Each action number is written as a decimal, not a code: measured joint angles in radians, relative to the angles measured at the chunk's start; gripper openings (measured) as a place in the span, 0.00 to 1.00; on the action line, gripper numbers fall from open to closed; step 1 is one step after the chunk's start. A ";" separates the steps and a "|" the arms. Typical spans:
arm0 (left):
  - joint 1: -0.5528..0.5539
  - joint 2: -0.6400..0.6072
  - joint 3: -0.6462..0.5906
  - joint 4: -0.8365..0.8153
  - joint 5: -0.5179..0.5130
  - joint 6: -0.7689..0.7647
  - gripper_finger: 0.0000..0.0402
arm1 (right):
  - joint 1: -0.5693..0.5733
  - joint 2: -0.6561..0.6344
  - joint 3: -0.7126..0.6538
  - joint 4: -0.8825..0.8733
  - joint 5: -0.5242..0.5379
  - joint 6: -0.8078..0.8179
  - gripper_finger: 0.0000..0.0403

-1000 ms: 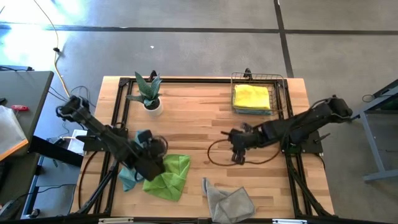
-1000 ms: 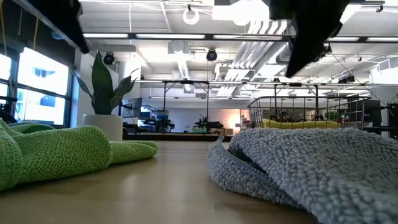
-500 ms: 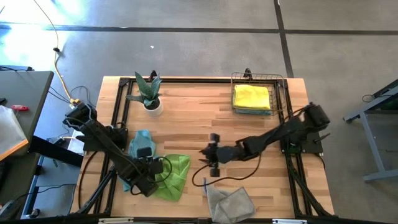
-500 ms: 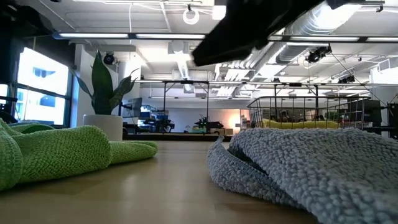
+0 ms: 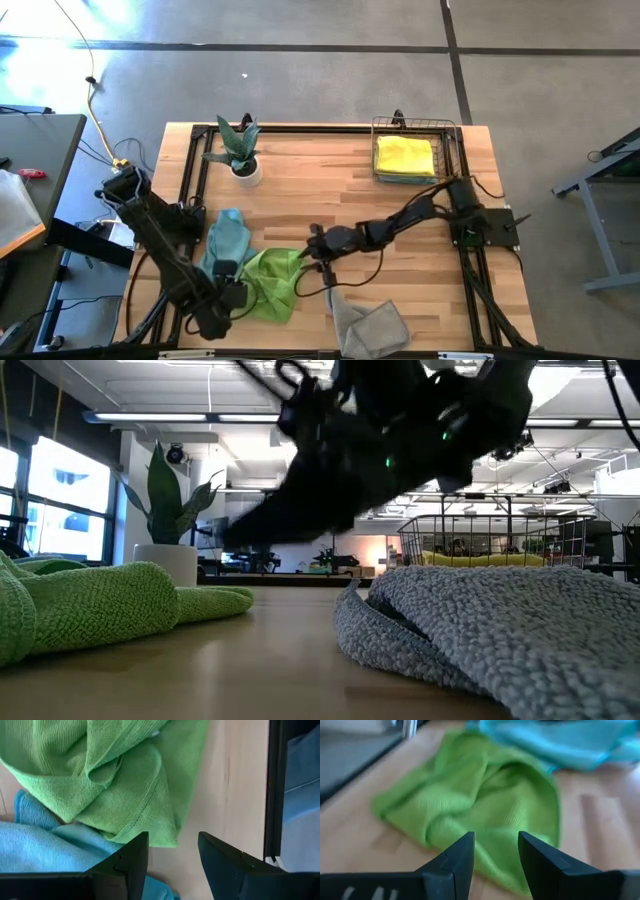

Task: Fold microfiber towels
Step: Fold the green towel

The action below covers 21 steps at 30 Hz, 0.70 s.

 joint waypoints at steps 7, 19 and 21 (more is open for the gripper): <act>-0.006 0.000 0.000 0.003 -0.052 0.000 0.40 | 0.000 0.100 0.088 -0.052 -0.045 -0.091 0.36; -0.005 0.000 0.000 0.012 -0.105 0.021 0.40 | -0.004 0.107 0.144 -0.267 -0.025 -0.158 0.06; -0.003 0.000 0.000 0.012 -0.117 0.022 0.40 | -0.008 0.100 0.145 -0.310 -0.024 -0.158 0.02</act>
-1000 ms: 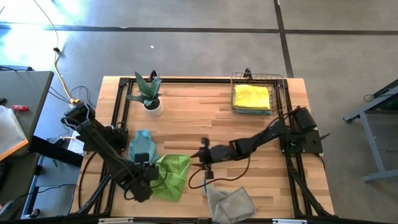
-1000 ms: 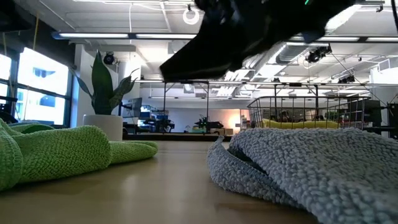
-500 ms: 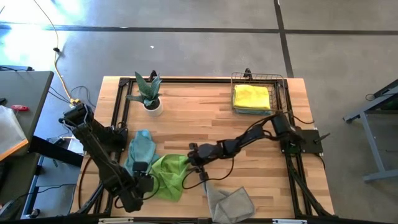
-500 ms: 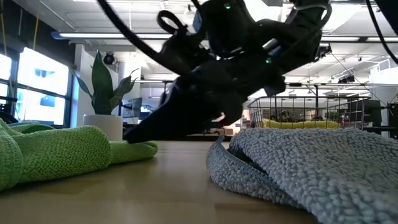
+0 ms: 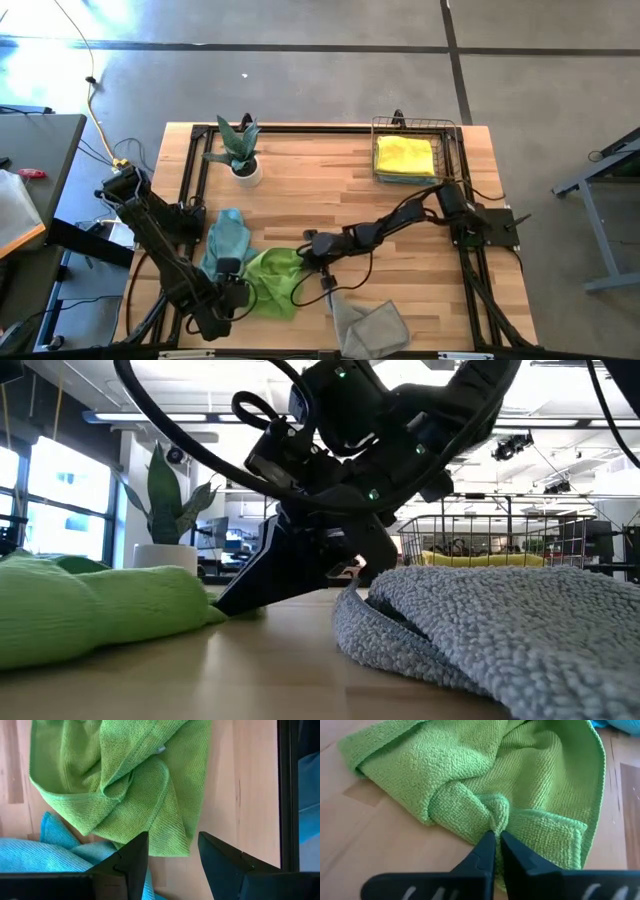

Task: Fold microfiber towels
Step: Fold the green towel

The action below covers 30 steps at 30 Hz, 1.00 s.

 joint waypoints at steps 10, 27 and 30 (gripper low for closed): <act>0.012 0.000 0.000 0.007 -0.305 0.065 0.40 | -0.031 -0.094 -0.001 -0.350 0.035 0.069 0.01; 0.249 0.000 0.000 0.009 -0.541 -0.004 0.40 | -0.044 -0.352 -0.046 -1.060 0.298 0.226 0.01; 0.296 0.000 0.000 0.008 -0.540 -0.001 0.40 | -0.050 -0.367 -0.084 -1.049 0.310 0.282 0.02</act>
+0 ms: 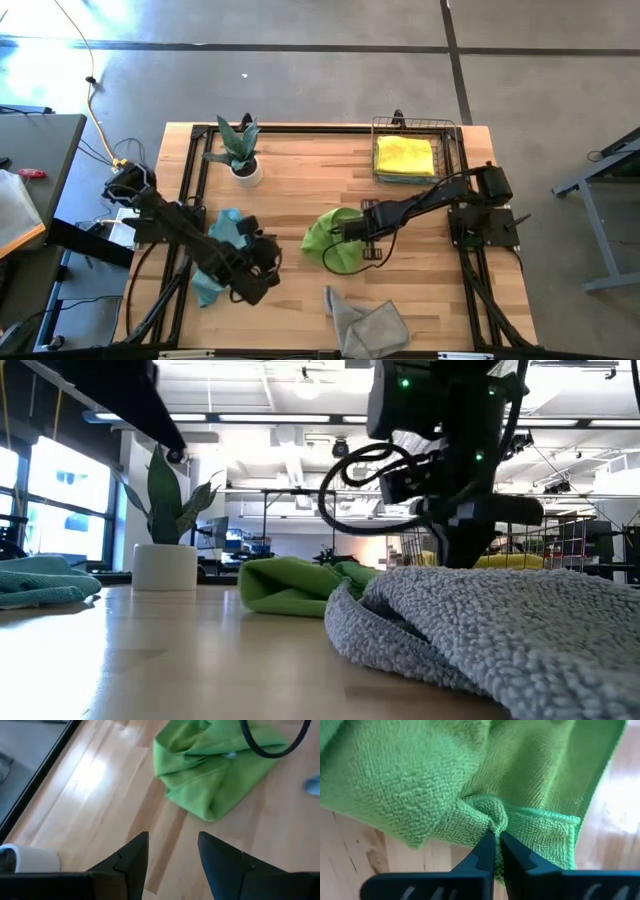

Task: Fold microfiber towels
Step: Fold the green towel

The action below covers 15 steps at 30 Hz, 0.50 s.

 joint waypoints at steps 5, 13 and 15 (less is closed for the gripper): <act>0.078 0.000 0.000 0.002 0.103 0.097 0.40 | -0.006 -0.043 -0.012 -0.100 0.008 0.062 0.11; 0.191 0.000 0.000 0.054 0.189 0.252 0.40 | 0.001 -0.172 -0.011 -0.078 0.009 0.106 0.28; 0.218 0.000 0.000 0.101 0.230 0.324 0.40 | 0.001 -0.204 -0.010 -0.073 0.012 0.109 0.31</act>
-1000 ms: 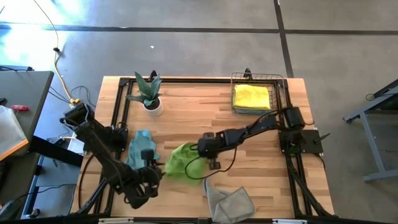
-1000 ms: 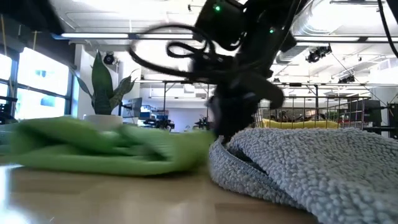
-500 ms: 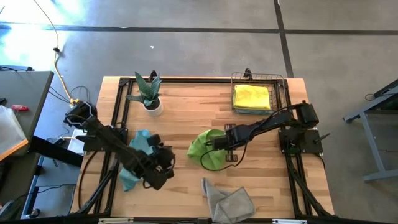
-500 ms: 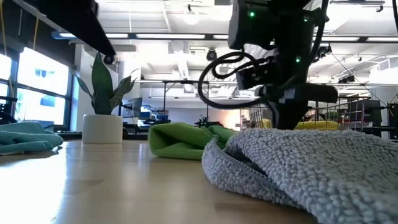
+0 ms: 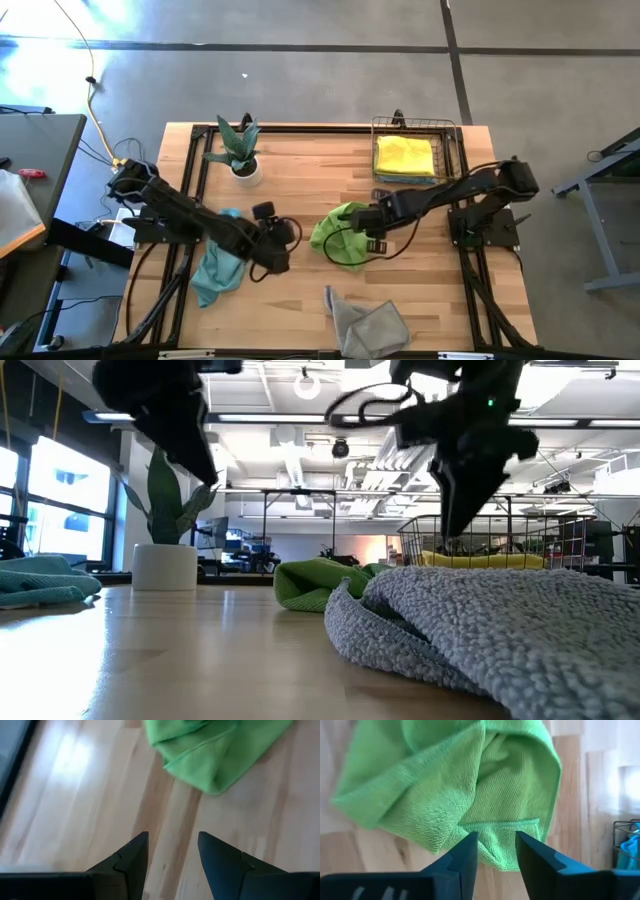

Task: Fold microfiber towels
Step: Fold the green towel

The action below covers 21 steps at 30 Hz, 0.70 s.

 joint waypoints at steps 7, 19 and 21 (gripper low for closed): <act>0.069 0.014 0.000 0.261 0.195 0.356 0.40 | 0.005 -0.063 0.002 0.069 0.017 0.120 0.33; 0.223 0.270 -0.002 0.534 0.421 0.722 0.40 | 0.173 -0.045 0.002 0.031 0.085 0.320 0.33; 0.249 0.300 -0.002 0.586 0.421 0.732 0.40 | 0.203 -0.045 0.002 0.016 0.117 0.373 0.33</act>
